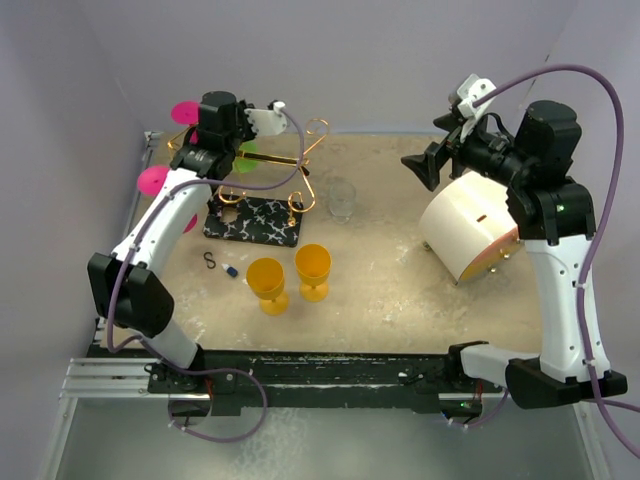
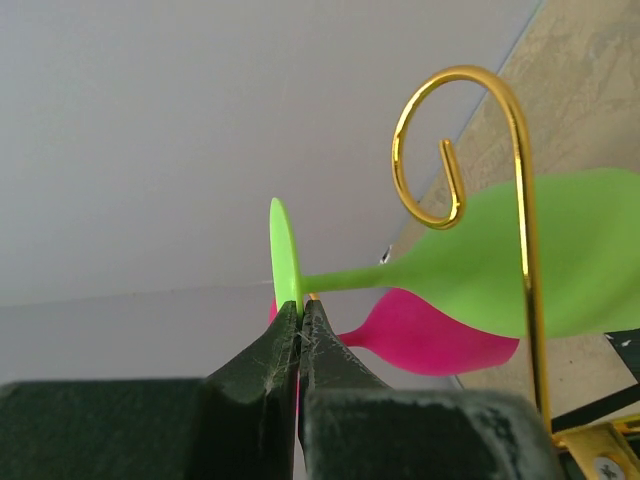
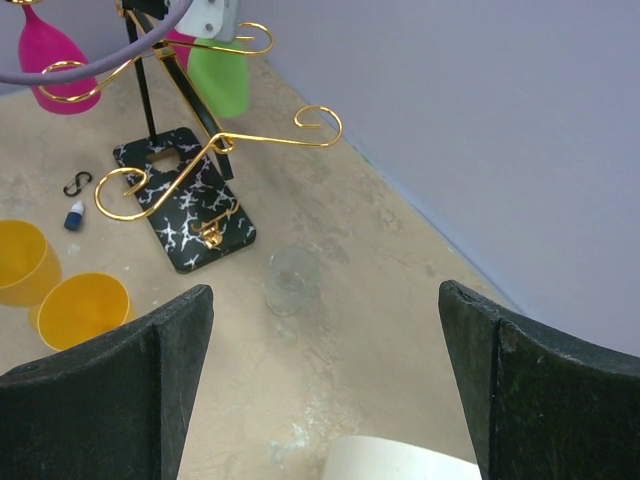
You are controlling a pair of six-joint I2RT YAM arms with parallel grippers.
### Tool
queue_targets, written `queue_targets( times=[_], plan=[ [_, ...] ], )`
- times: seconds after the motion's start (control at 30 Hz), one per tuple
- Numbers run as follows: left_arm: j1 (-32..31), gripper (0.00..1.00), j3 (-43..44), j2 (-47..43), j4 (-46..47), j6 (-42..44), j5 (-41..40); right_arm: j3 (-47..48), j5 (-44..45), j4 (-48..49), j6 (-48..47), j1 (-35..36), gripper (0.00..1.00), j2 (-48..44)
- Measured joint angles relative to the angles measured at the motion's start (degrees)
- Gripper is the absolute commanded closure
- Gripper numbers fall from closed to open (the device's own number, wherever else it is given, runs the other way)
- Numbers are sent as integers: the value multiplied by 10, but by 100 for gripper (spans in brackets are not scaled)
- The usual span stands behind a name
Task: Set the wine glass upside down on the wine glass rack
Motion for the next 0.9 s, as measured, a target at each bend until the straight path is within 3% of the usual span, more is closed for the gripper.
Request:
queue_targets(
  times=[0.9],
  plan=[
    [-46,100,-19,-28,-32,5,23,-6,-12,9,7,-17,3,-9]
  ],
)
